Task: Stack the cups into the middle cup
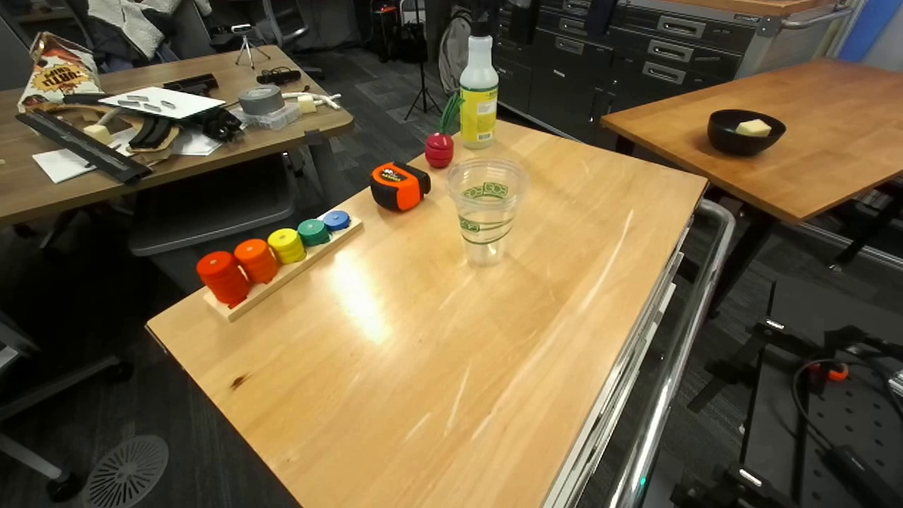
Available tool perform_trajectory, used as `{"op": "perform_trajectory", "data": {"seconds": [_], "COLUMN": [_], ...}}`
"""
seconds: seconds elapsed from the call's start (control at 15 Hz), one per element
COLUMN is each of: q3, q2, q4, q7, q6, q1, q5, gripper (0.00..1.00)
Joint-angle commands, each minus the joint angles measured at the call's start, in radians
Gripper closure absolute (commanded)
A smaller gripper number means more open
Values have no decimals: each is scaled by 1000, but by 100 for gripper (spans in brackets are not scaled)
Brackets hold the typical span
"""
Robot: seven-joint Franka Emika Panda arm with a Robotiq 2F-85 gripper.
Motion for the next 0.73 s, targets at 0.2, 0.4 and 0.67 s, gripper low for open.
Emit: {"op": "perform_trajectory", "data": {"seconds": [0.2,0.4,0.67], "q3": [2,2,2], "q2": [0,0,0], "q4": [4,4,4], "q7": [-9,-11,-13], "q6": [-9,-9,-9], "q1": [0,1,1], "q5": [-7,-8,-8], "gripper": [0,0,0]}}
